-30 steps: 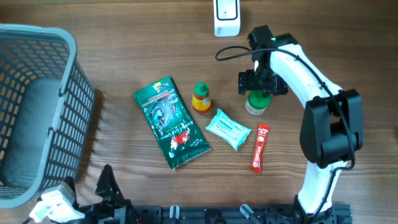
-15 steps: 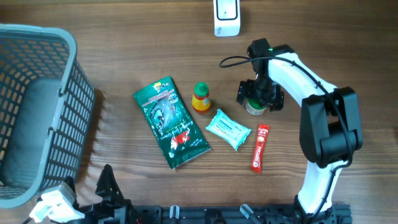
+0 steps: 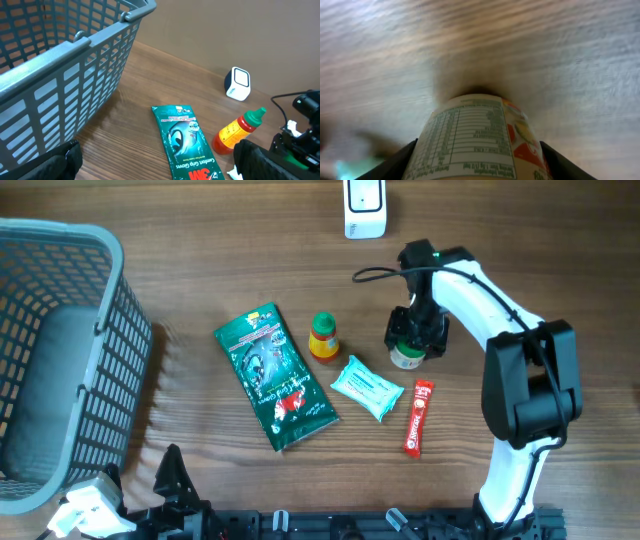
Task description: Scan the item barcode
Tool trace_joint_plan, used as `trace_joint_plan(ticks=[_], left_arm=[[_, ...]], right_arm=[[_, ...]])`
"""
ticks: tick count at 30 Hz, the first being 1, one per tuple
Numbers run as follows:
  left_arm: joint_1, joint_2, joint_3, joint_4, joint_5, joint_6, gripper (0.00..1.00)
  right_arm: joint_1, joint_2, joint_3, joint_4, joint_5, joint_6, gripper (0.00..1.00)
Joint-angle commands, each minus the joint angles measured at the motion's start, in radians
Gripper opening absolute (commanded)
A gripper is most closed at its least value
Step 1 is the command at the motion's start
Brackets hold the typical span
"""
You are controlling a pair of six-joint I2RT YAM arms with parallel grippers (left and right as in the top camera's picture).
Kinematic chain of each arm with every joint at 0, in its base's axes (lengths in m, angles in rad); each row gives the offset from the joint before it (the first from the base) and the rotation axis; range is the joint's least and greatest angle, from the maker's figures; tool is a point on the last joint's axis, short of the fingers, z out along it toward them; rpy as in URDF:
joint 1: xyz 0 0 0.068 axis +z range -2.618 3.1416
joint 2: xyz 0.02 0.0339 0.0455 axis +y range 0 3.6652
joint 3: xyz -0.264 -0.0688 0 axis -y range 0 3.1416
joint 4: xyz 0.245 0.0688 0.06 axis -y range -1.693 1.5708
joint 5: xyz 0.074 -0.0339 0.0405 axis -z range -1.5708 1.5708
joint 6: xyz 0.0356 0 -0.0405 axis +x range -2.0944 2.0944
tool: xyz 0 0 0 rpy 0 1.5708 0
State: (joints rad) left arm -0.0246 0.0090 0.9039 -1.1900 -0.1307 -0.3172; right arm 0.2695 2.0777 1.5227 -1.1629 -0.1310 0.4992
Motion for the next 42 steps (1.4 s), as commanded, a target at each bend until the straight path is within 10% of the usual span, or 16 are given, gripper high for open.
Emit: trace_joint_plan(ticks=[1, 13, 26, 42], left_arm=[[0.007, -0.003, -0.003, 0.0, -0.002, -0.006, 1.0], [0.007, -0.003, -0.003, 0.0, -0.002, -0.006, 1.0], [0.007, -0.003, -0.003, 0.0, -0.002, -0.006, 1.0], [0.007, -0.003, -0.003, 0.0, -0.002, -0.006, 1.0]], right_arm=[[-0.002, -0.008, 0.073, -0.083, -0.169, -0.095, 0.53], [0.008, -0.116, 0.07, -0.44, -0.428, -0.261, 0.46], [0.385, -0.425, -0.044, -0.312, -0.394, 0.216, 0.47], [0.395, -0.425, -0.044, -0.258, -0.48, 0.238, 0.47]])
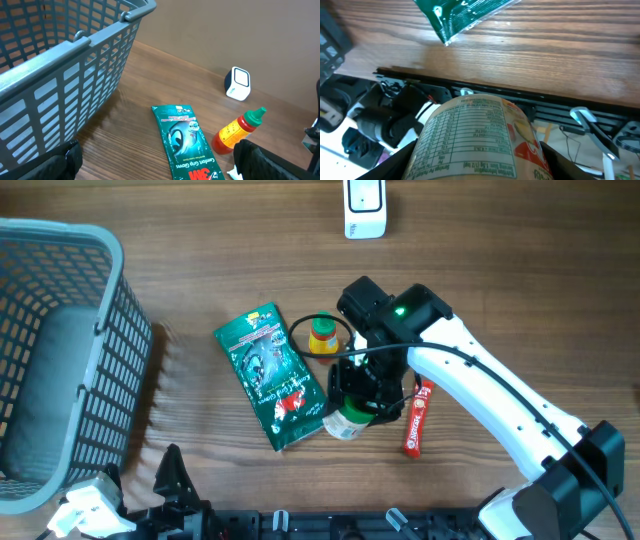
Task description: Scan the item barcode
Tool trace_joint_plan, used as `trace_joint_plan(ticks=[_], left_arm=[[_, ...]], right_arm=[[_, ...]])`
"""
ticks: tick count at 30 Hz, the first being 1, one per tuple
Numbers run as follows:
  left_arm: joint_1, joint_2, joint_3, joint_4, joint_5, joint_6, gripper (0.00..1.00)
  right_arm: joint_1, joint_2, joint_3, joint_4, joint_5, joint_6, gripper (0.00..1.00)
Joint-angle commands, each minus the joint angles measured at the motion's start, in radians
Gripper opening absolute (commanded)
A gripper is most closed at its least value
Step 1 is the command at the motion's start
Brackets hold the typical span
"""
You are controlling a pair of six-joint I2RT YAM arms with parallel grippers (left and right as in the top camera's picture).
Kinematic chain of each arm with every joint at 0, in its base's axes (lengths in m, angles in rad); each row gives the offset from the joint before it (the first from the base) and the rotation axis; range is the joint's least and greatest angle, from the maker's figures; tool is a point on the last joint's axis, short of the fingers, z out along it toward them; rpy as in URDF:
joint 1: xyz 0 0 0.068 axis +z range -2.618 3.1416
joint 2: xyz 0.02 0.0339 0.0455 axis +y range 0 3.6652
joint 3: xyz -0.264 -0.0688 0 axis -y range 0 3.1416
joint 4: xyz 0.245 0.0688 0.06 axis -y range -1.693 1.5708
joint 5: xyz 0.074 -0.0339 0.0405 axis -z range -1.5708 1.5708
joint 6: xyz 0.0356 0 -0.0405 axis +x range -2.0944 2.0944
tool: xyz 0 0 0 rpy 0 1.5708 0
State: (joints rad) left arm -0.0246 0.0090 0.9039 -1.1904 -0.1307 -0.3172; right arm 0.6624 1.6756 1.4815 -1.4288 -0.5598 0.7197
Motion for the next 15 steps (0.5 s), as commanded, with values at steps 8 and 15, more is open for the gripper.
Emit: trace_joint_plan(ticks=[8, 15], left_arm=[[0.007, -0.003, -0.003, 0.001, -0.002, -0.006, 1.0], [0.007, -0.003, -0.003, 0.001, -0.002, -0.006, 1.0]], right_arm=[[0.001, -0.023, -0.003, 0.018, -0.018, 0.031, 0.45], [0.001, -0.023, -0.003, 0.061, -0.043, 0.037, 0.46]])
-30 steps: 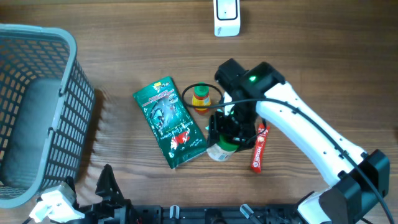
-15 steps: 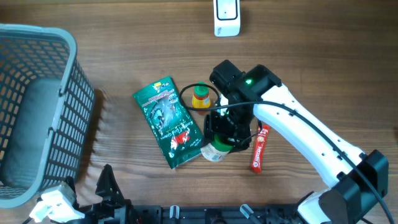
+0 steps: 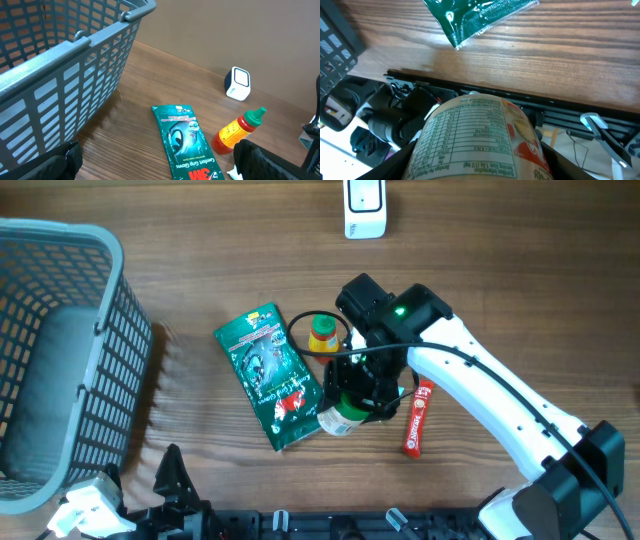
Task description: Scan the item barcode
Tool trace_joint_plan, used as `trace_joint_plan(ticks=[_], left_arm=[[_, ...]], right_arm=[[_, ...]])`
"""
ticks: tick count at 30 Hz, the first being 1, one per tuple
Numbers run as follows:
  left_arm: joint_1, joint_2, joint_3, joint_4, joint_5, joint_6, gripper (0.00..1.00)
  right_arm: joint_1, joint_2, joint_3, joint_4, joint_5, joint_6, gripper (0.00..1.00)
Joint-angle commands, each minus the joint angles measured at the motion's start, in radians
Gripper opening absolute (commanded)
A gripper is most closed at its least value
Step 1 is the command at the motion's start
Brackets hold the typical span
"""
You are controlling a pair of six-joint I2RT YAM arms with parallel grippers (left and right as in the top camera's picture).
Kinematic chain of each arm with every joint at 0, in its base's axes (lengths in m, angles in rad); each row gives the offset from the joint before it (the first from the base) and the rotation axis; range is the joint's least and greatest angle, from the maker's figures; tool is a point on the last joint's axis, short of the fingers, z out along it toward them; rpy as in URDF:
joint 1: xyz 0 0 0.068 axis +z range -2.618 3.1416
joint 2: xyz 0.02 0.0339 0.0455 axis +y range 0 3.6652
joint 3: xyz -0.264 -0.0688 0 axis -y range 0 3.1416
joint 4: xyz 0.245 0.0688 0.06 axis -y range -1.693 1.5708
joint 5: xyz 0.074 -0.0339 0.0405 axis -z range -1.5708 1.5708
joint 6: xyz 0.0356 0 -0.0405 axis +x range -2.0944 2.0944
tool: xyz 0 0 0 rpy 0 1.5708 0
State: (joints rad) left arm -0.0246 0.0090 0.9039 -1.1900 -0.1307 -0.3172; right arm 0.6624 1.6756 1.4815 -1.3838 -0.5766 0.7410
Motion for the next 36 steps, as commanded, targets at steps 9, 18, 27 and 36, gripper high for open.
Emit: trace_joint_plan(ticks=[9, 18, 27, 36], left_arm=[[0.007, -0.003, -0.003, 0.0, -0.002, -0.006, 1.0], [0.007, -0.003, -0.003, 0.0, -0.002, -0.006, 1.0], [0.007, -0.003, -0.003, 0.0, -0.002, -0.006, 1.0], [0.007, -0.003, -0.003, 0.0, -0.002, -0.006, 1.0]], right_arm=[[-0.044, -0.023, -0.003, -0.048, -0.152, -0.066, 0.46], [-0.045, -0.023, -0.003, -0.109, -0.207, -0.179, 0.47], [-0.13, -0.023, -0.003, -0.163, -0.13, -0.27, 0.46], [-0.408, -0.023, -0.003, 0.145, 0.251, -0.25, 0.47]])
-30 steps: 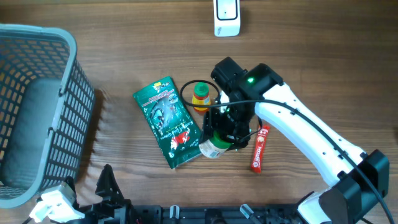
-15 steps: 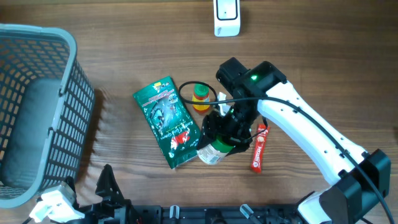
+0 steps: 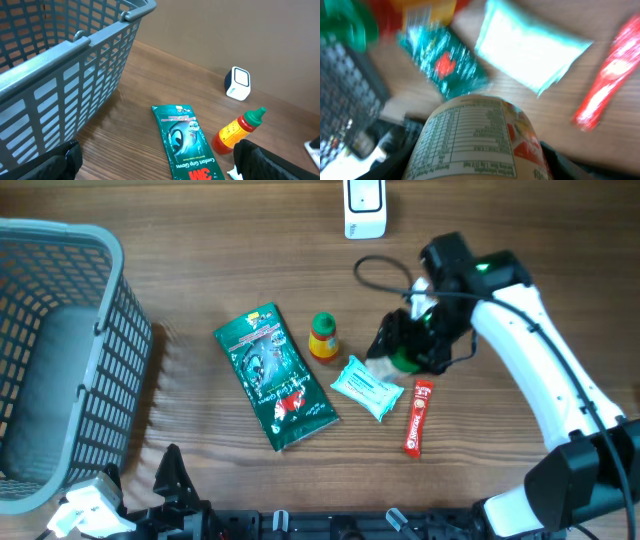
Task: Scan the item barcode
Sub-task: 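Carry the jar to the white scanner, label facing it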
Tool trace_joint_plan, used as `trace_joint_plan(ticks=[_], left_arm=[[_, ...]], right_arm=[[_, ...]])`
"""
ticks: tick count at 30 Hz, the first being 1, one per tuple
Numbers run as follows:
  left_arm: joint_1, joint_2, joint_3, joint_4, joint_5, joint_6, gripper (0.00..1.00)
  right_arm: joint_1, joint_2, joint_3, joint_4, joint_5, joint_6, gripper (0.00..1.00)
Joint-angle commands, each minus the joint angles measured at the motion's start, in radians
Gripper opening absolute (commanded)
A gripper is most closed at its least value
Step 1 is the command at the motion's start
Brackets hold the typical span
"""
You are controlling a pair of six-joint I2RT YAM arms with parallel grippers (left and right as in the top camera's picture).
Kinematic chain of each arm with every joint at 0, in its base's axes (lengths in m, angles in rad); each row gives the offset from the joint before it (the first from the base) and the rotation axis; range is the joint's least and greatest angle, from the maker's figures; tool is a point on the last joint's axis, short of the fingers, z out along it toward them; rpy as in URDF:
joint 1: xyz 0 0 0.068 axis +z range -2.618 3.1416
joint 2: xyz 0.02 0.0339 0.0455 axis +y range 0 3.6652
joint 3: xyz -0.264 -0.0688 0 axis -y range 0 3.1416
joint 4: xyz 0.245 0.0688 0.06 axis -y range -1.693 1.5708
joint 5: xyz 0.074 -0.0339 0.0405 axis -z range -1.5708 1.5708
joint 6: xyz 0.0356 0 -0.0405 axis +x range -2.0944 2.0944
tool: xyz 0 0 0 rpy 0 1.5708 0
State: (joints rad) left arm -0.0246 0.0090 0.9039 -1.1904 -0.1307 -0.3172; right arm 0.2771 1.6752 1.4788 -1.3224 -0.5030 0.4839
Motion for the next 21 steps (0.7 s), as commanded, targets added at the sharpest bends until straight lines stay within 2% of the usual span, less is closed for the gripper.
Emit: trace_joint_plan(ticks=[1, 2, 5, 8, 12, 17, 19, 20, 21], left_arm=[[0.007, -0.003, -0.003, 0.001, -0.002, -0.006, 1.0], [0.007, -0.003, -0.003, 0.001, -0.002, -0.006, 1.0], [0.007, -0.003, -0.003, 0.001, -0.002, -0.006, 1.0], [0.007, -0.003, -0.003, 0.001, -0.002, -0.006, 1.0], [0.007, -0.003, -0.003, 0.001, -0.002, -0.006, 1.0], [0.007, -0.003, -0.003, 0.001, -0.002, -0.006, 1.0], [0.007, -0.003, -0.003, 0.001, -0.002, -0.006, 1.0], [0.007, -0.003, -0.003, 0.001, -0.002, -0.006, 1.0], [0.007, -0.003, -0.003, 0.001, -0.002, -0.006, 1.0]], right_arm=[[-0.023, -0.022, 0.0, 0.145, 0.23, 0.023, 0.47], [-0.023, -0.022, 0.0, 0.277, 0.3, 0.019, 0.38], [-0.023, -0.021, 0.0, 0.473, 0.306, -0.041, 0.38], [-0.023, -0.001, 0.0, 0.617, 0.429, -0.067, 0.38], [-0.023, 0.112, 0.0, 0.893, 0.488, -0.147, 0.36], [-0.022, 0.354, 0.0, 1.363, 0.48, -0.232, 0.33], [-0.023, 0.473, 0.0, 1.617, 0.48, -0.301, 0.38], [-0.022, 0.565, 0.0, 1.849, 0.48, -0.303, 0.44], [-0.022, 0.609, 0.002, 1.969, 0.48, -0.3, 0.45]])
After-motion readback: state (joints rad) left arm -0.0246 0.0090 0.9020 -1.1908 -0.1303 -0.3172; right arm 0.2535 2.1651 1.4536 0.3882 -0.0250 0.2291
